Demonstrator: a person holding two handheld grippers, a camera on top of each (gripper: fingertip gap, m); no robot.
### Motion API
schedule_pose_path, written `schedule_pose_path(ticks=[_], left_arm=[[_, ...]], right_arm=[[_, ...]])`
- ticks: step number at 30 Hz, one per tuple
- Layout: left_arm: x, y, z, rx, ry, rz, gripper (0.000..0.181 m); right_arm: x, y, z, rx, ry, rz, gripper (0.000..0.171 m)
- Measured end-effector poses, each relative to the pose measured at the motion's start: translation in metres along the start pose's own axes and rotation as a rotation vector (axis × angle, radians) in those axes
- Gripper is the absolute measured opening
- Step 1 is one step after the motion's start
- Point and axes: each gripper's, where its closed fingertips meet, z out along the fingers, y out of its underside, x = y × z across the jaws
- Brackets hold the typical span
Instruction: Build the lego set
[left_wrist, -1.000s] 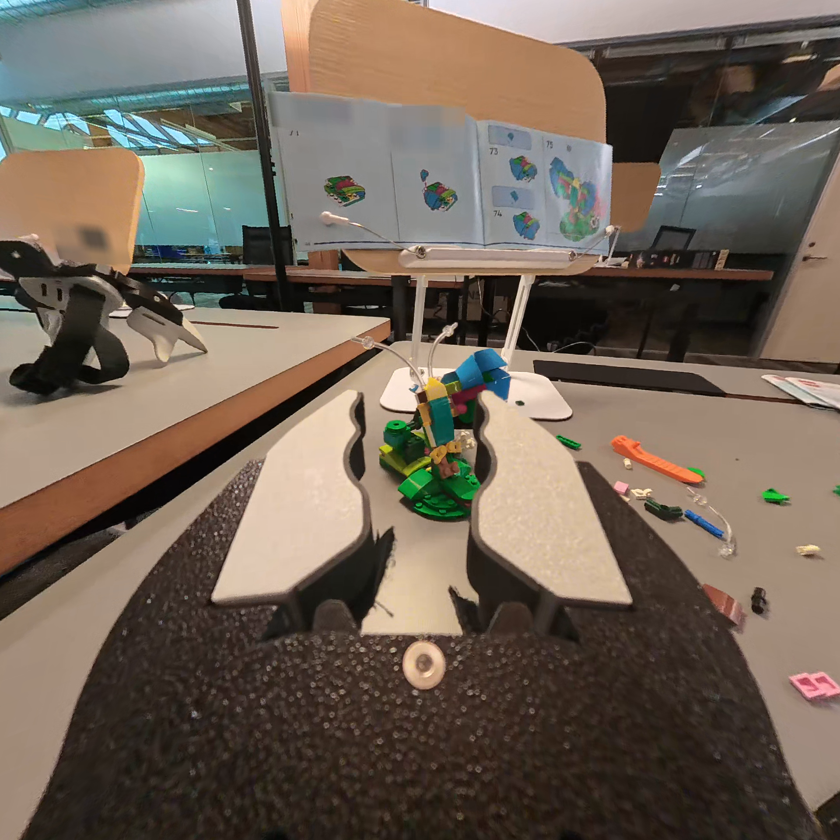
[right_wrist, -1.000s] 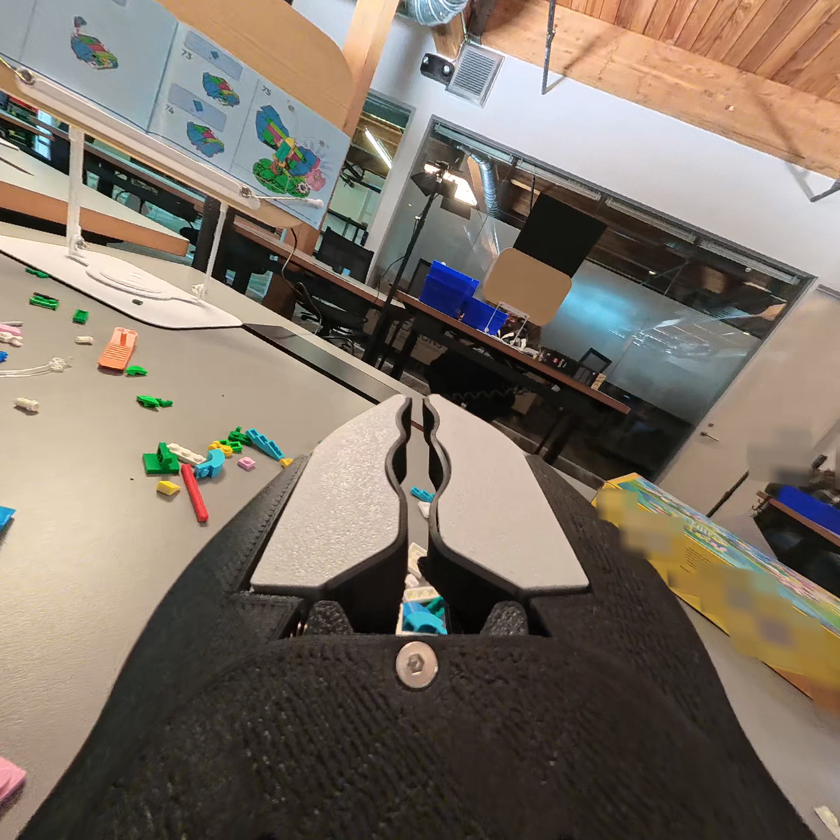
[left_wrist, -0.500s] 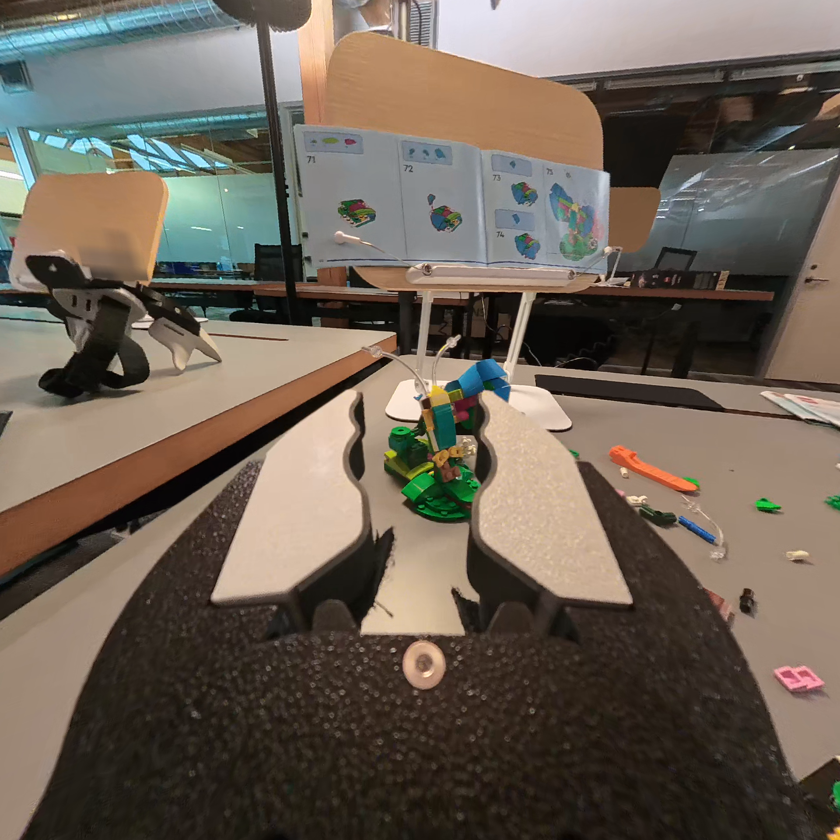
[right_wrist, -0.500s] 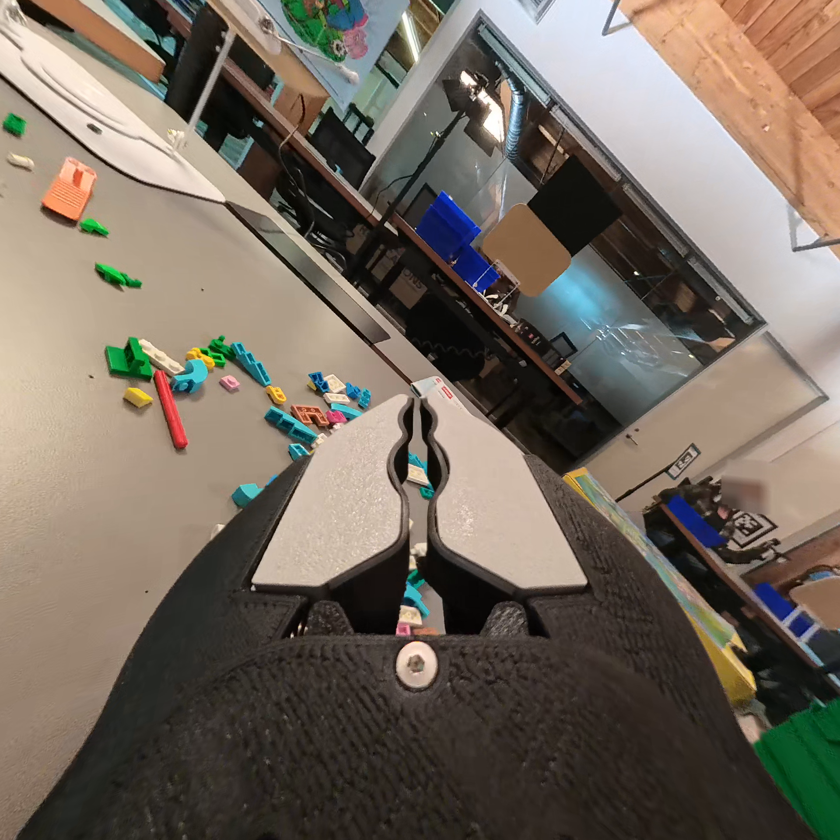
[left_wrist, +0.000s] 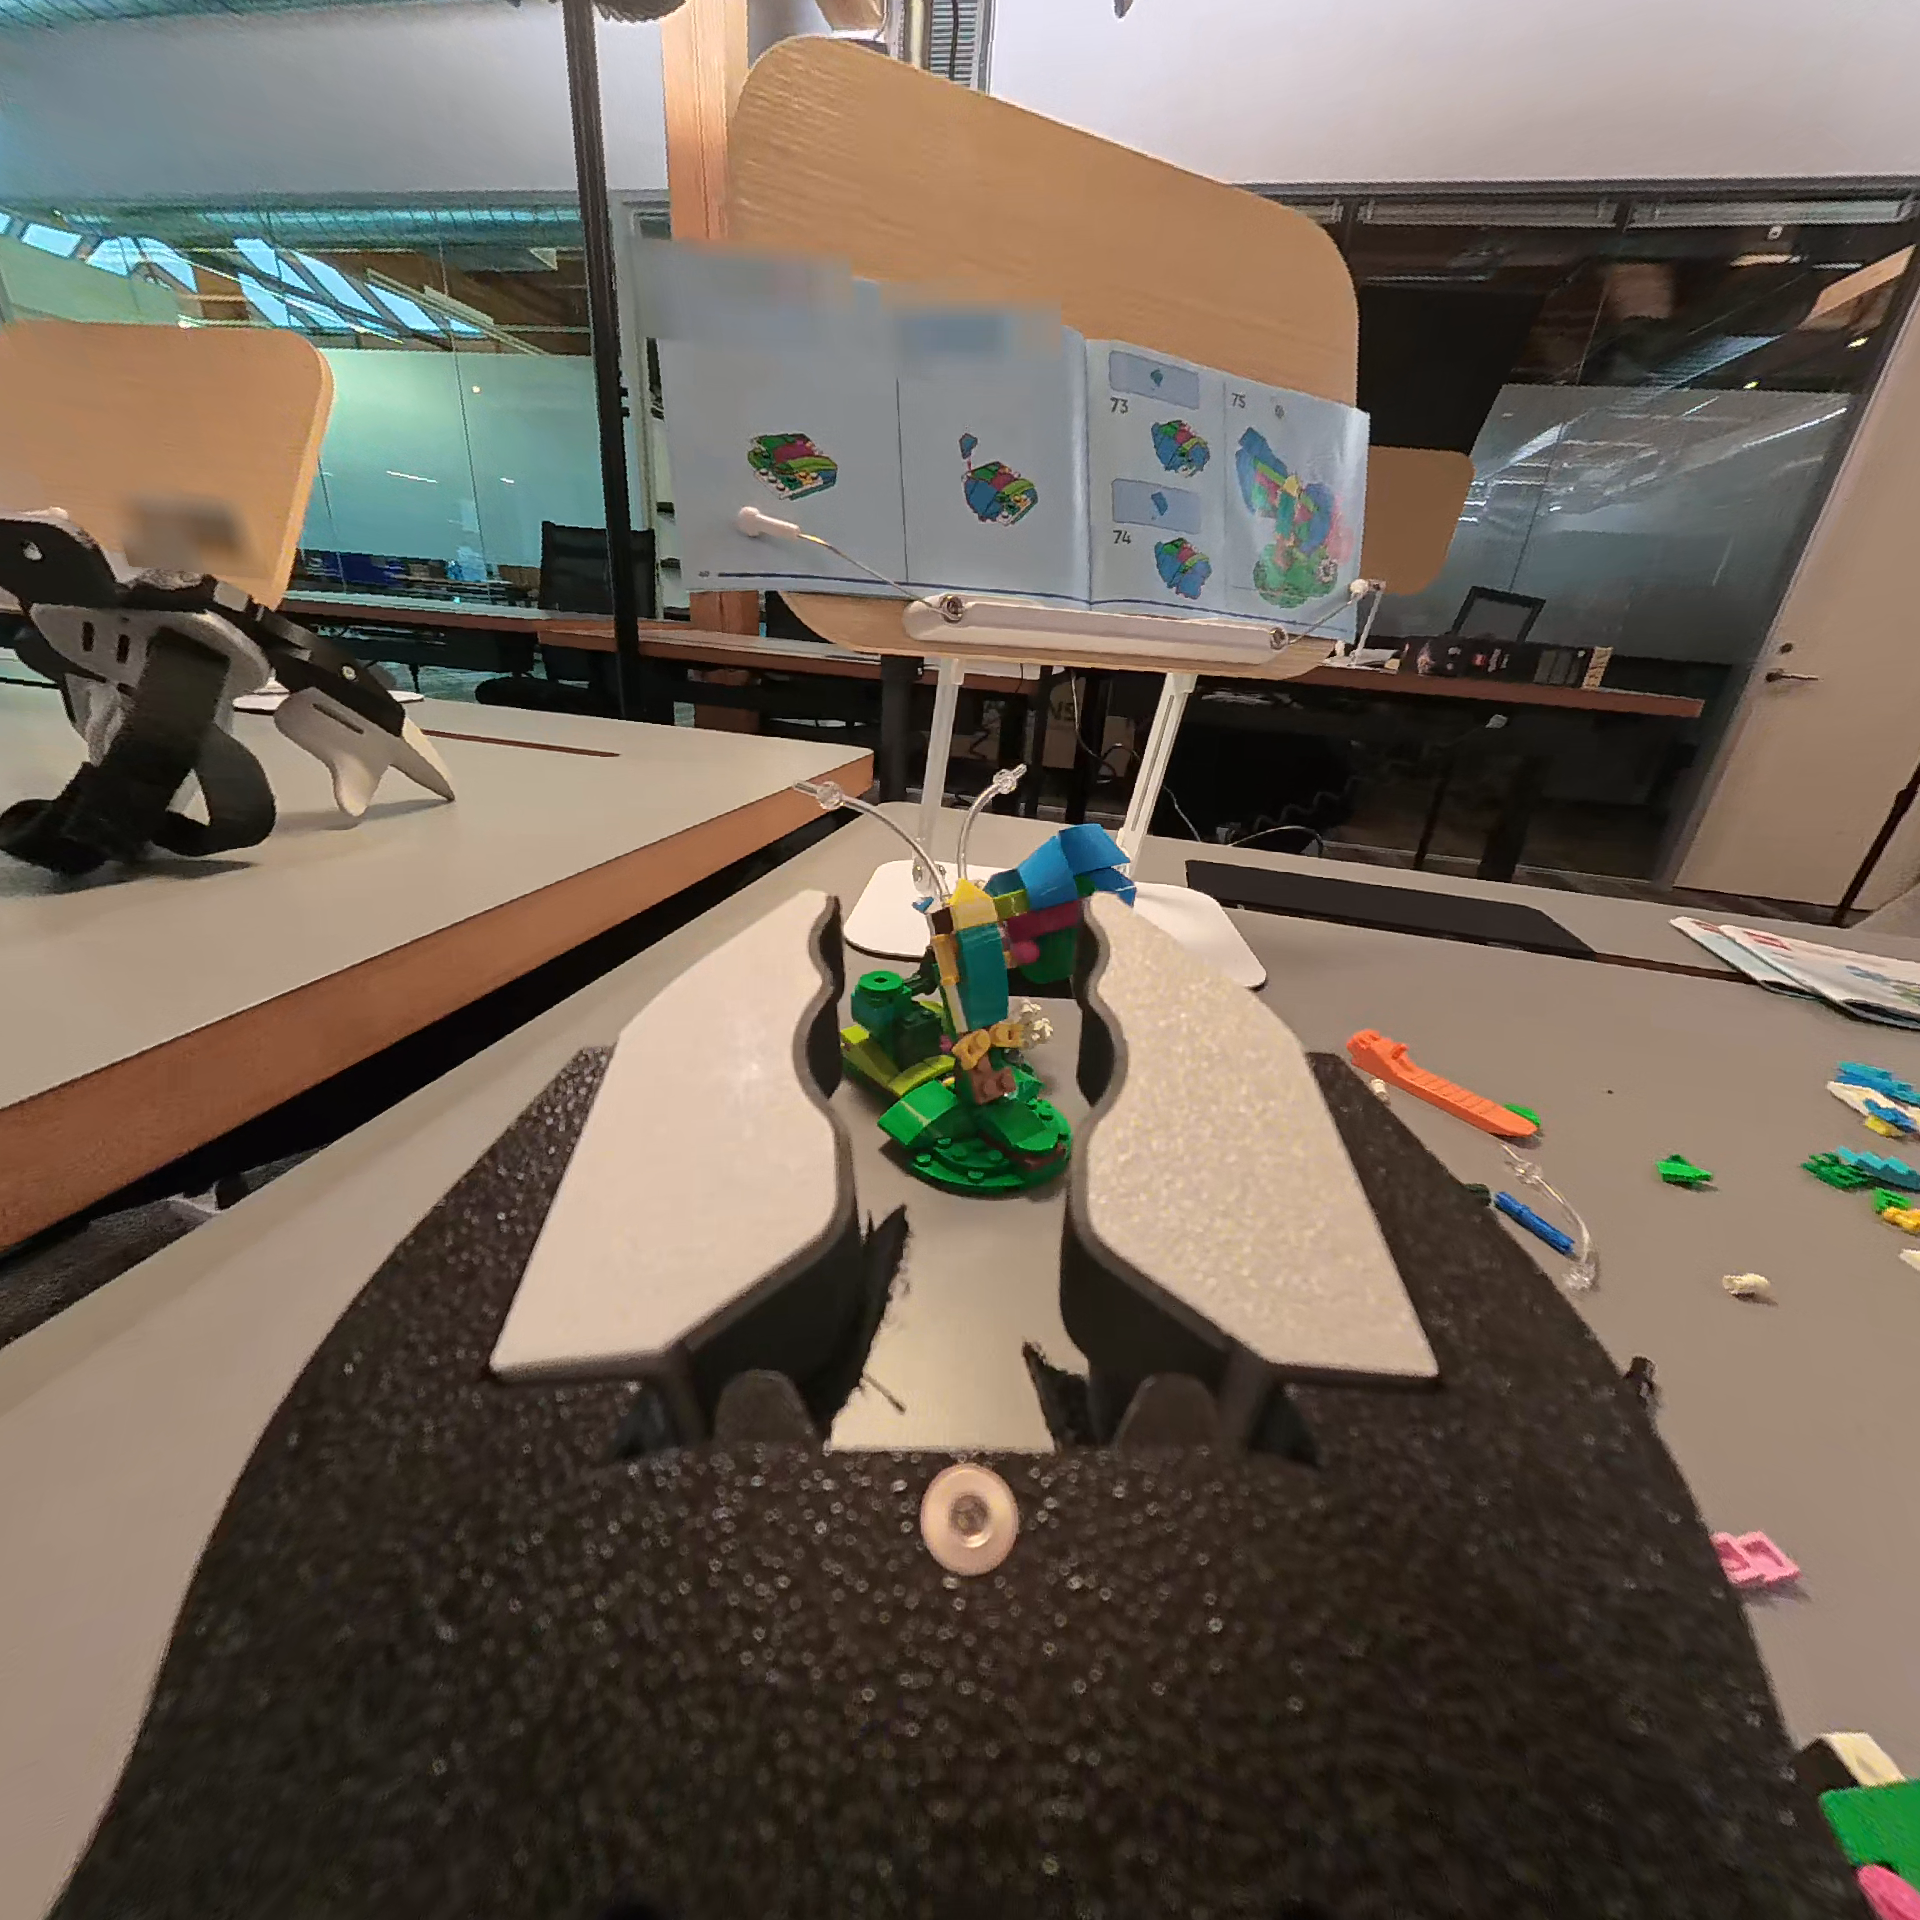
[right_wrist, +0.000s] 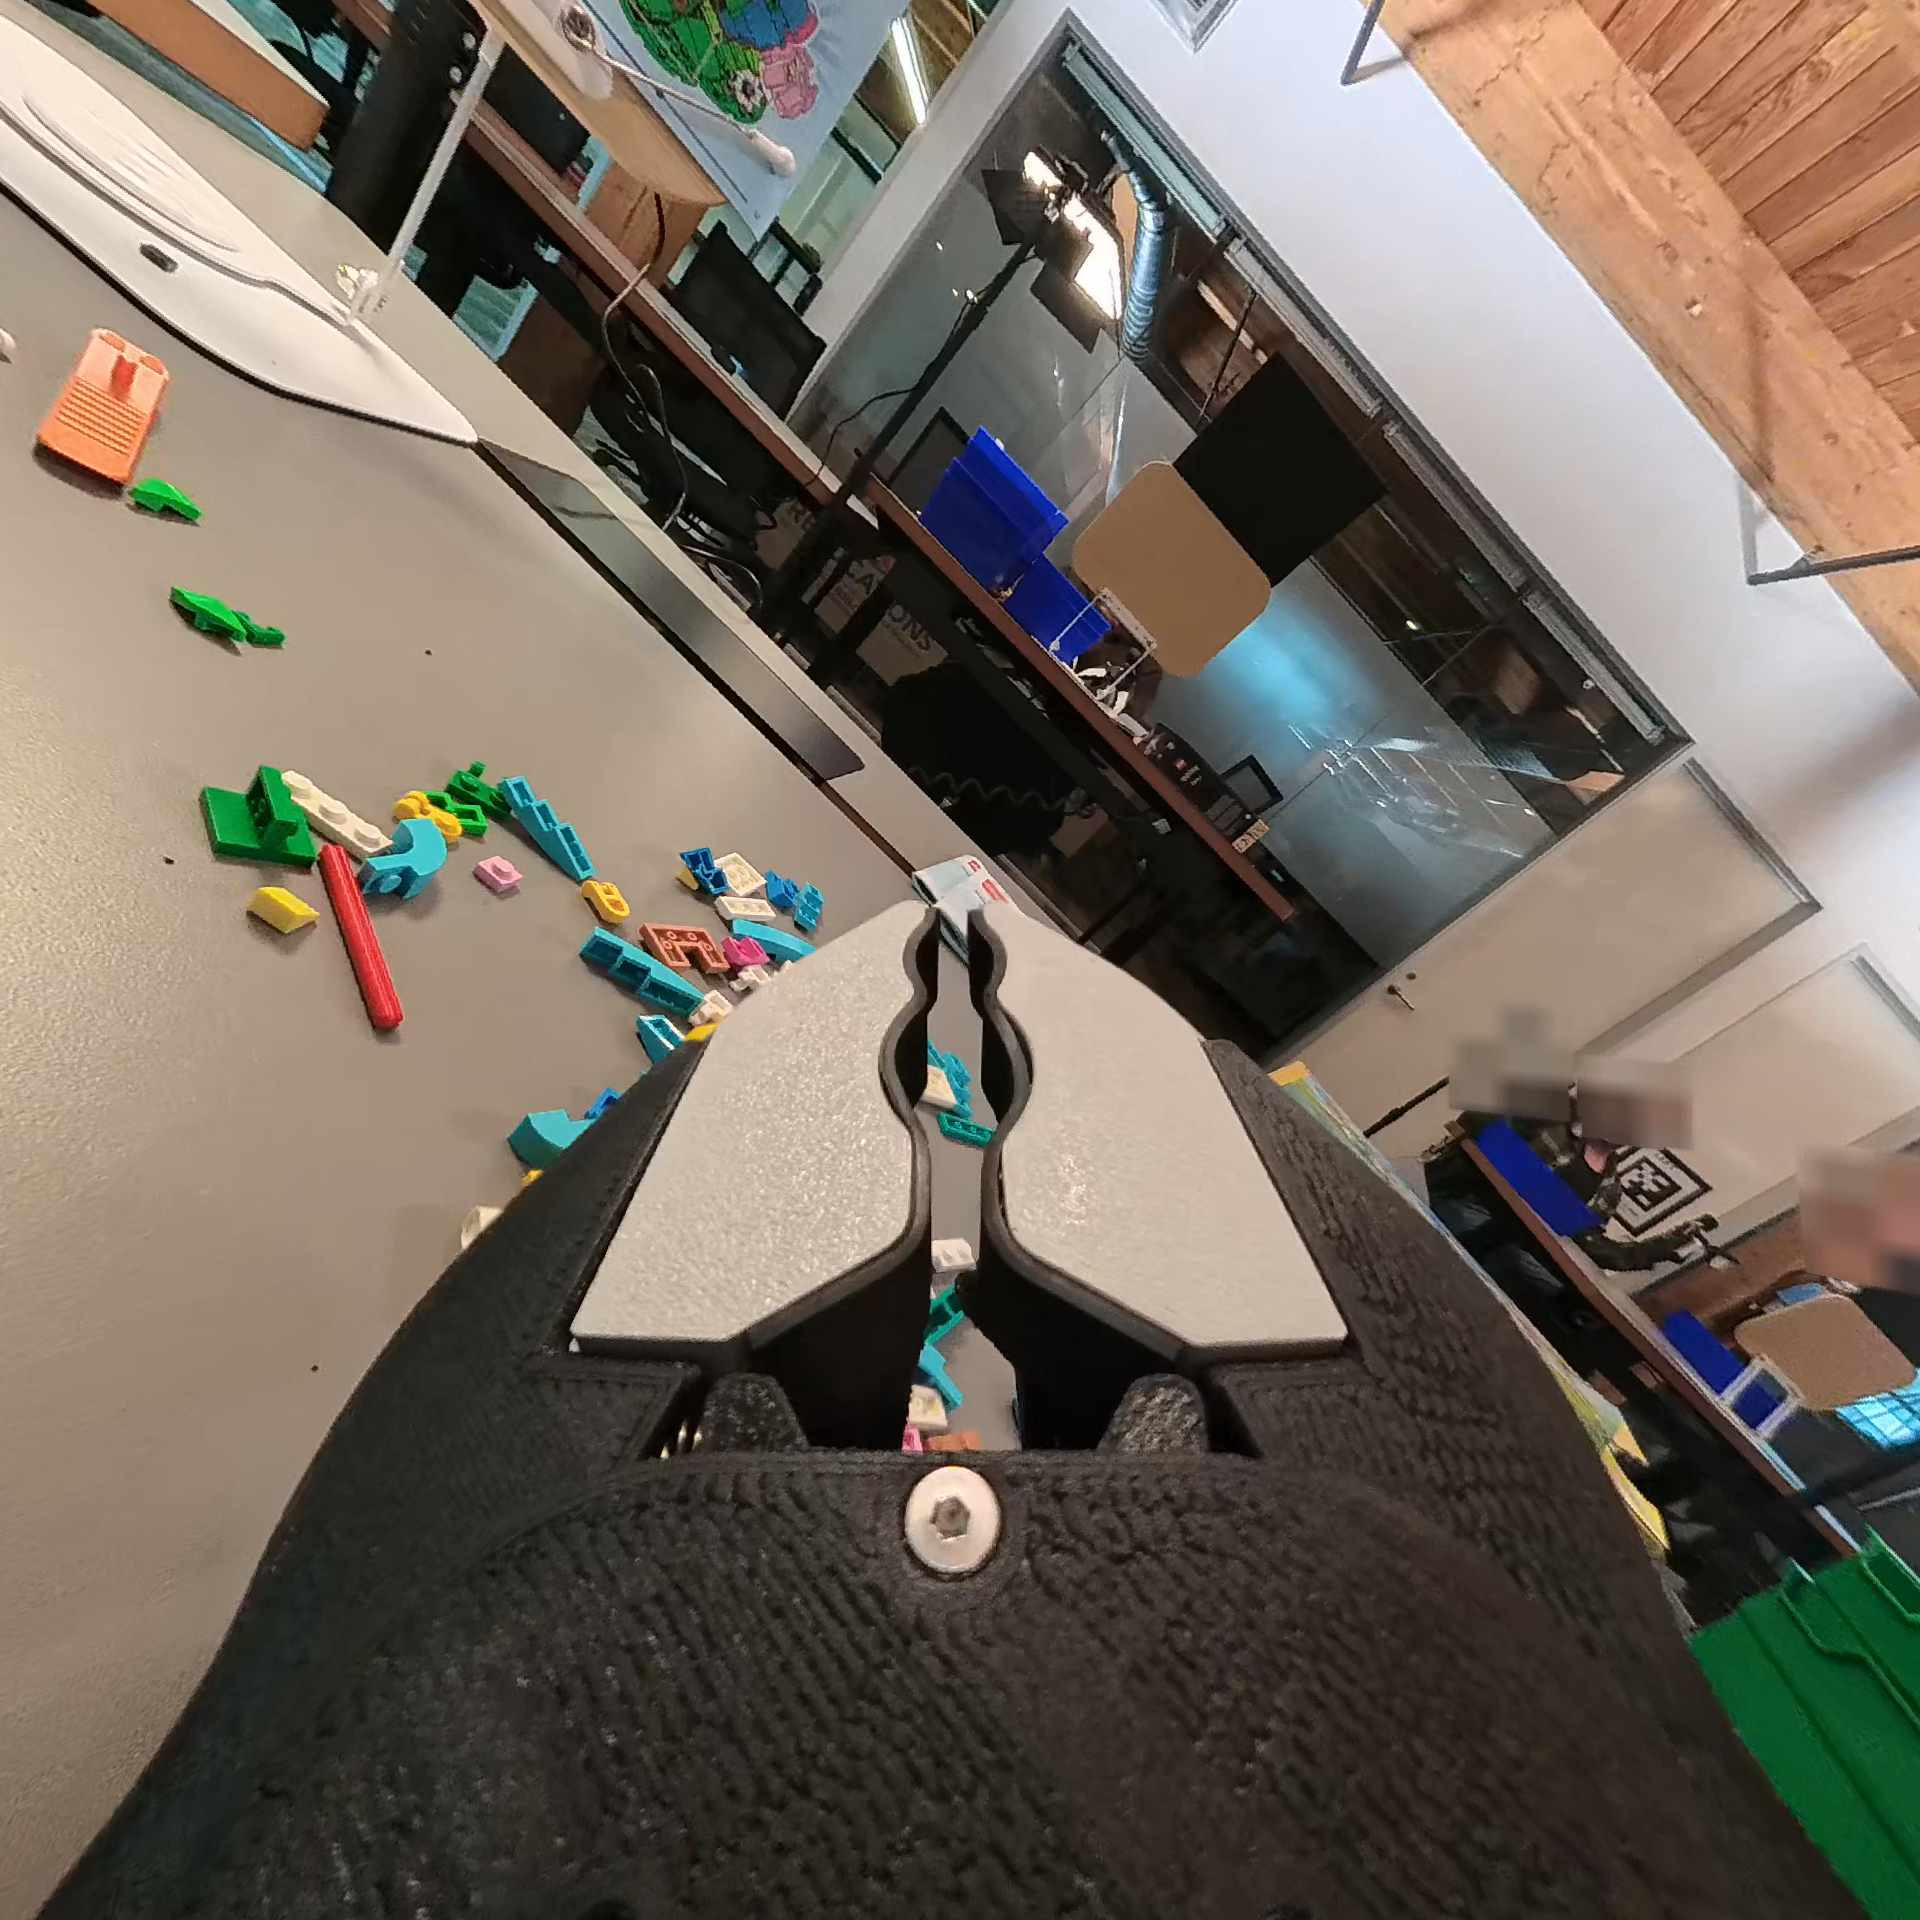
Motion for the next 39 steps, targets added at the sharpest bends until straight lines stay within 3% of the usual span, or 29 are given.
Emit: schedule_pose_path(ticks=[4,12,18,24,28,33,39], left_arm=[[-0.002,-0.001,0.002,0.006,-0.004,-0.001,0.041],[-0.021,0.004,0.01,-0.017,-0.055,-0.04,0.036],[-0.022,0.001,0.011,0.006,-0.044,-0.068,0.035],[-0.017,0.002,0.012,-0.003,-0.022,-0.058,0.034],[-0.016,0.003,0.013,-0.007,-0.016,-0.053,0.034],[-0.01,0.005,0.016,-0.021,0.001,-0.04,0.034],[-0.004,0.007,0.018,-0.03,0.014,-0.013,0.033]], right_arm=[[0.003,-0.015,-0.001,0.019,0.015,0.052,0.005],[-0.054,-0.188,0.056,0.371,-0.231,0.025,0.009],[-0.112,-0.25,0.076,0.456,-0.445,0.159,0.009],[-0.147,-0.253,0.049,0.408,-0.674,0.22,0.009],[-0.176,-0.237,0.001,0.327,-1.053,0.225,0.011],[-0.202,-0.189,-0.064,0.115,-1.492,0.207,0.017],[-0.218,-0.149,-0.091,-0.024,-1.623,0.182,0.017]])
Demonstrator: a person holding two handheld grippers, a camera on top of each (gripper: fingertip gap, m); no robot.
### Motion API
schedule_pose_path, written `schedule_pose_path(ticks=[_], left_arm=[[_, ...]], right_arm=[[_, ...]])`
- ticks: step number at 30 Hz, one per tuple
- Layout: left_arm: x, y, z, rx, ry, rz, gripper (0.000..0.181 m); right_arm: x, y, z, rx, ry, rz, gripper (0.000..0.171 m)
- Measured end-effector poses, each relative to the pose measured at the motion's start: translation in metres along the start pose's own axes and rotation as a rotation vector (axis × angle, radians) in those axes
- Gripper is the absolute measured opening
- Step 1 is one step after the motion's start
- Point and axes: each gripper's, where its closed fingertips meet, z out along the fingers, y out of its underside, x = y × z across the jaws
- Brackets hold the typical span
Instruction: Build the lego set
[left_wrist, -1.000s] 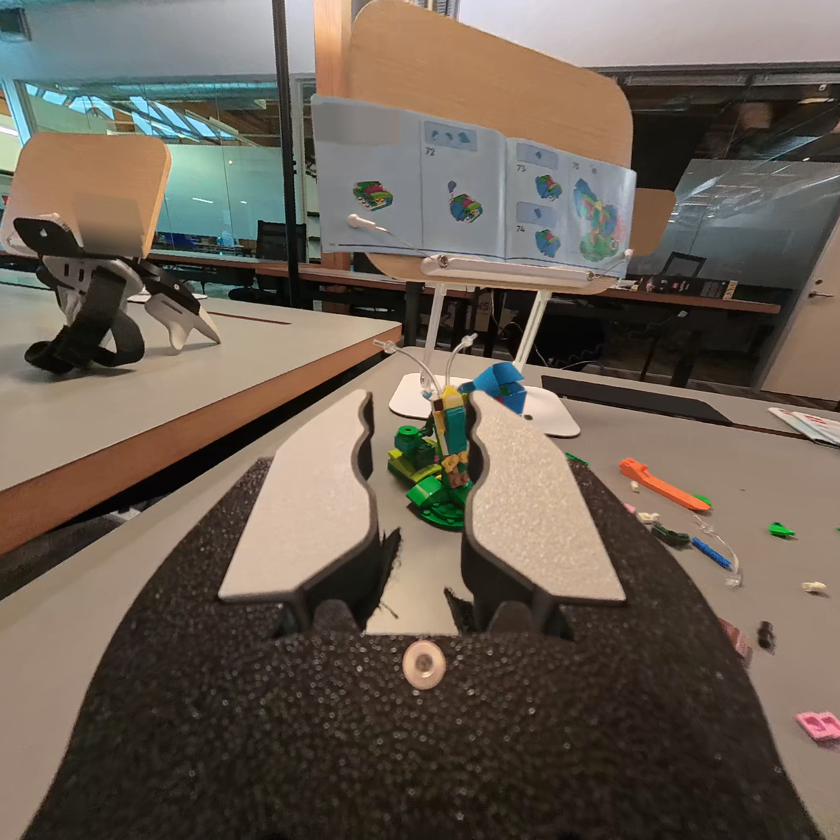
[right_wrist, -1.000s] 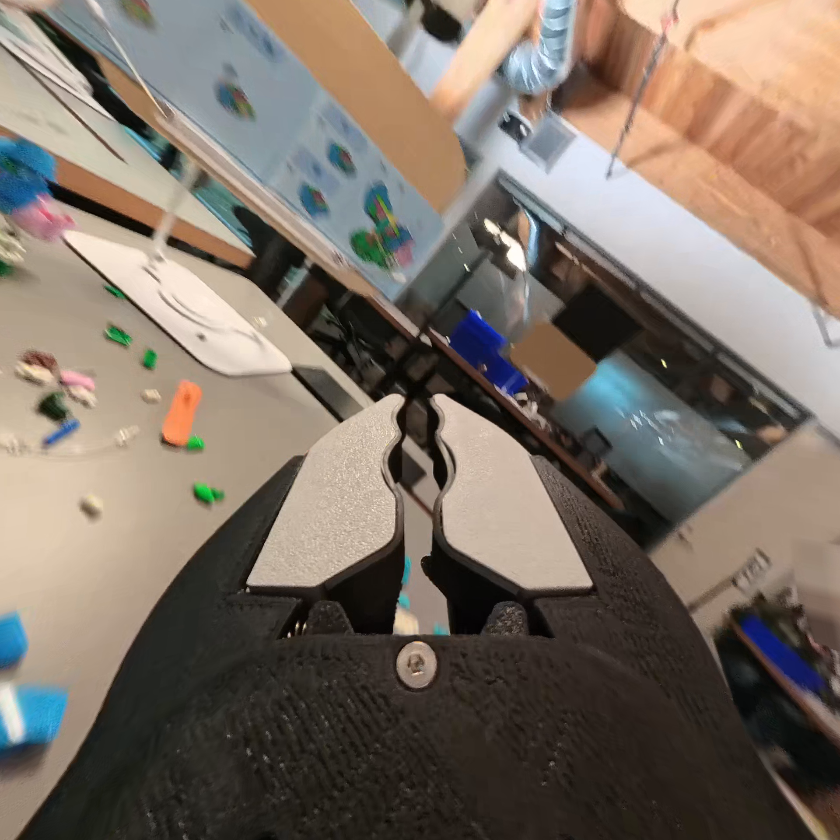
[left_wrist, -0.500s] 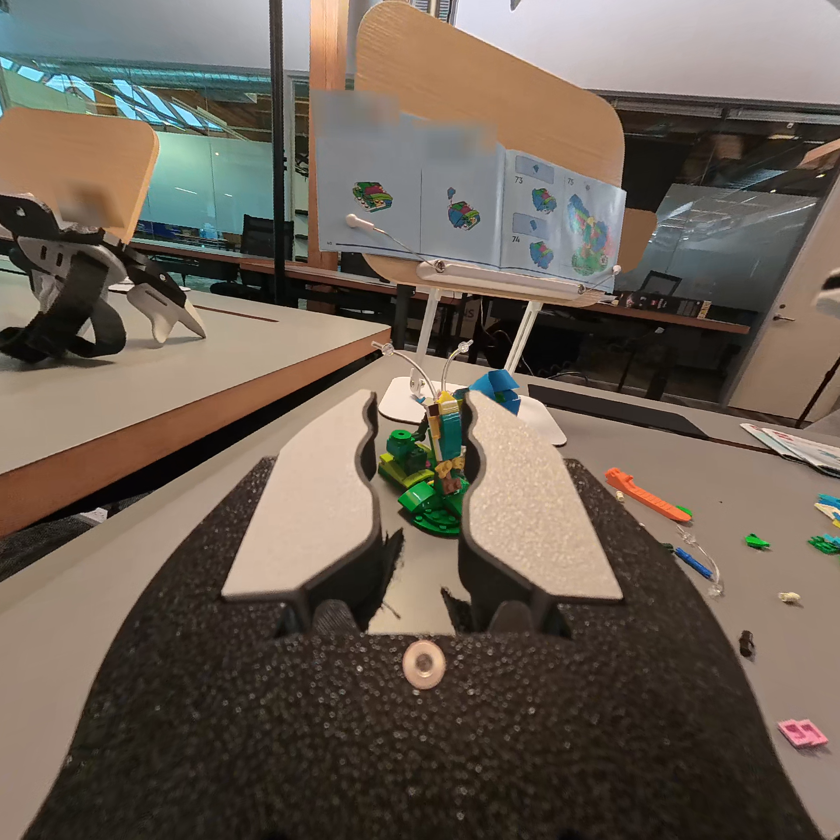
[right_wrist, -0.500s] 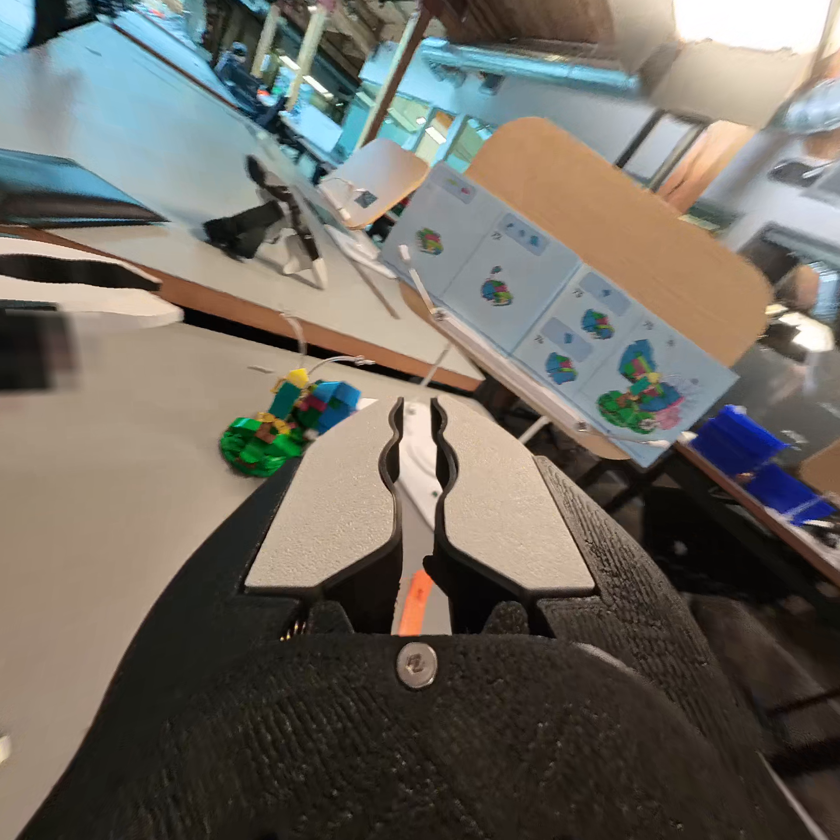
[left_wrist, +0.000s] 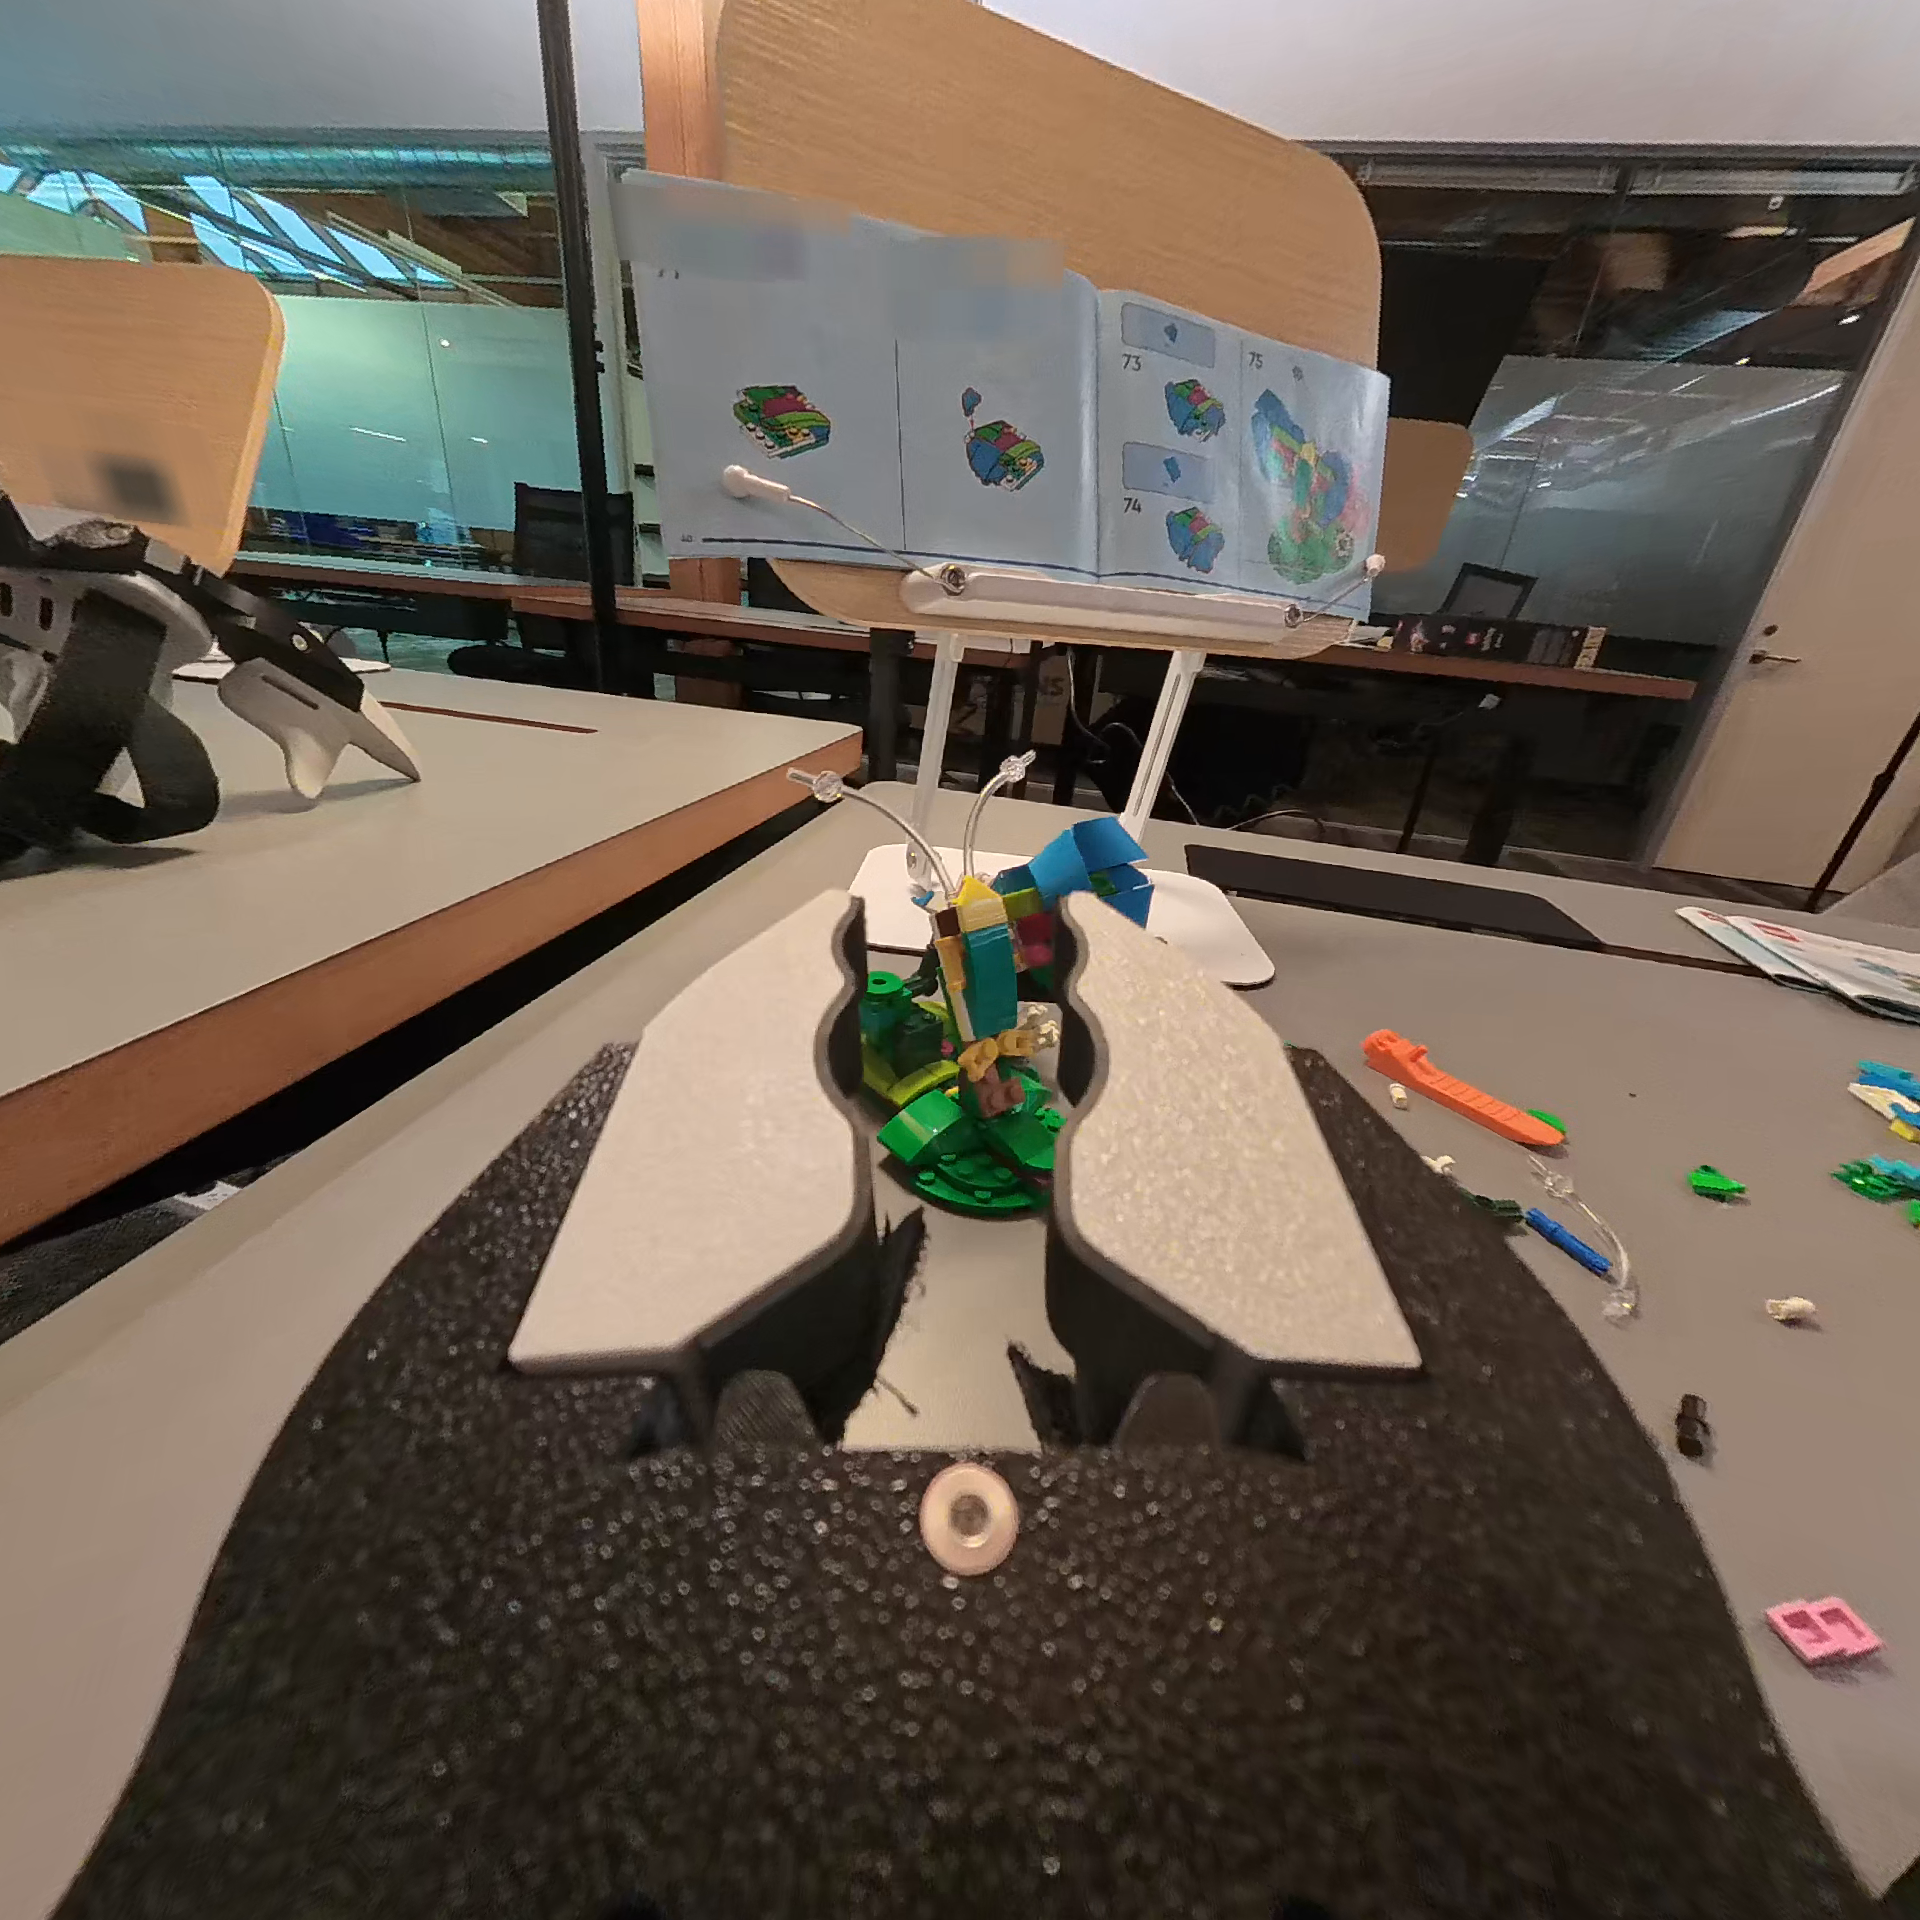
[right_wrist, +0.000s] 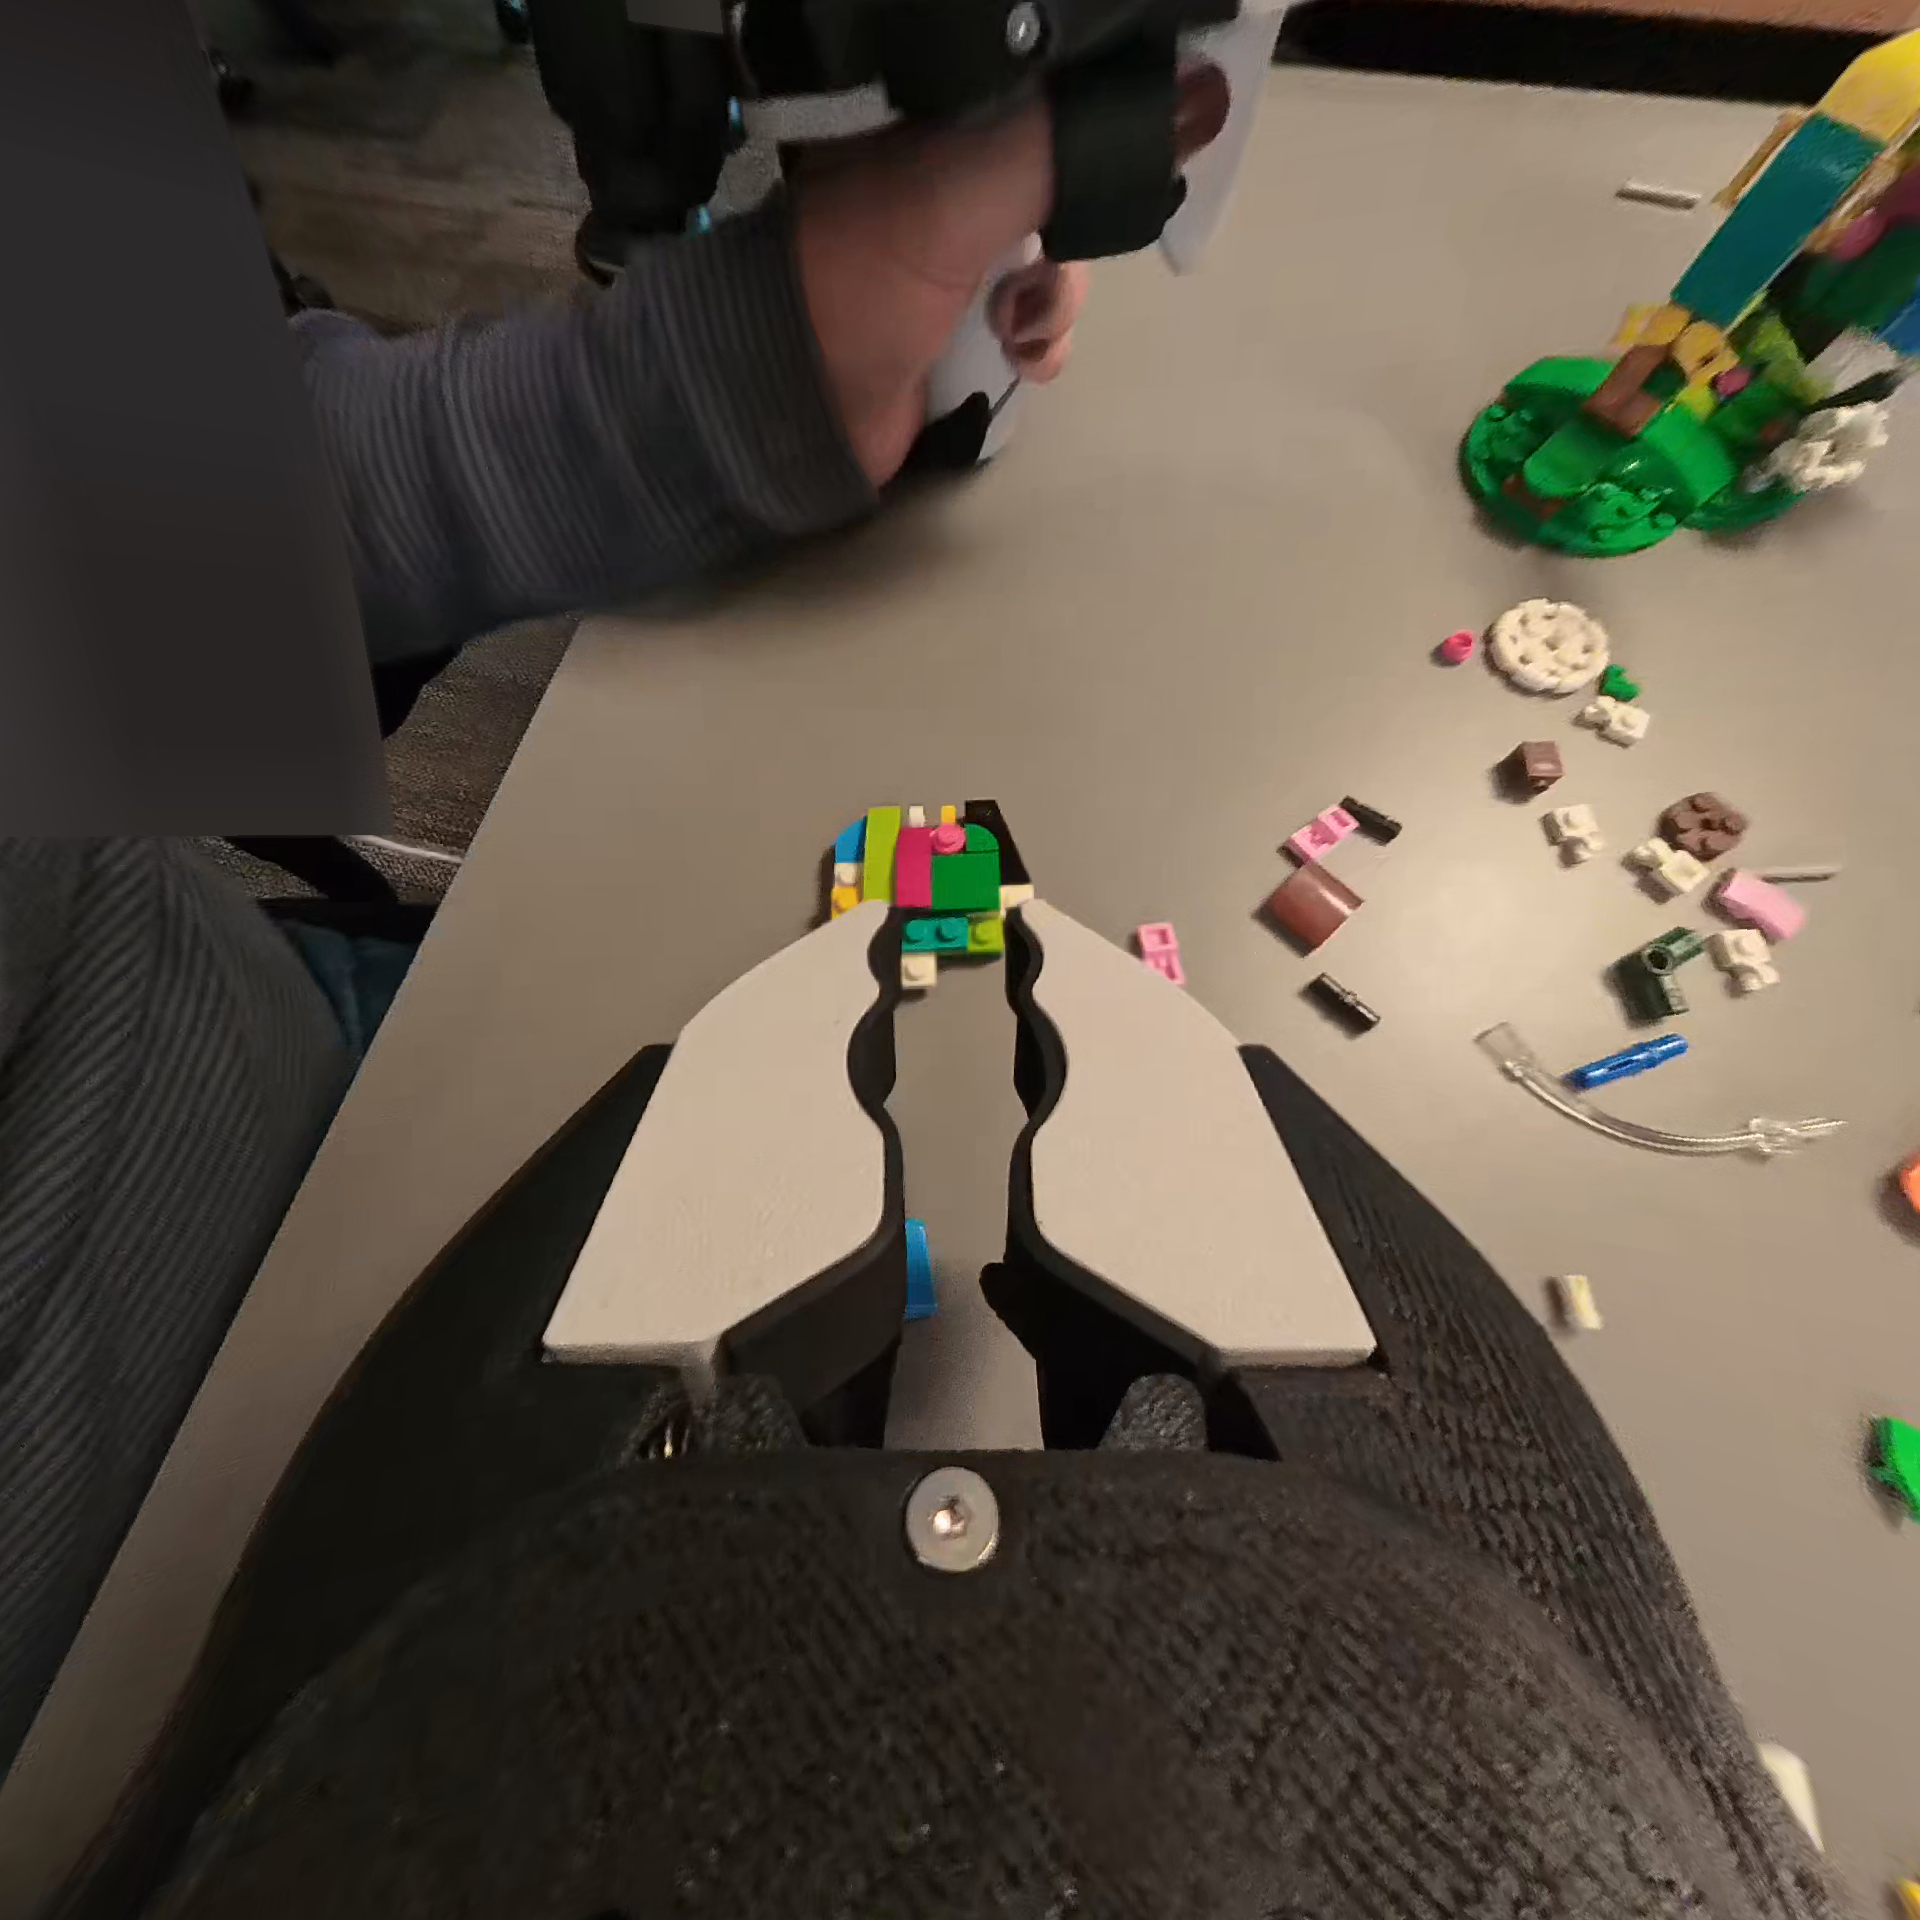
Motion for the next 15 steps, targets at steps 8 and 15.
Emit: schedule_pose_path(ticks=[8,15], left_arm=[[0.002,0.001,0.001,-0.004,0.013,-0.01,0.033],[0.006,0.002,0.002,-0.011,0.028,0.0,0.033]], right_arm=[[-0.004,0.004,0.008,0.026,-0.021,-0.022,0.022],[-0.011,0.01,0.013,0.01,-0.053,-0.006,0.026]])
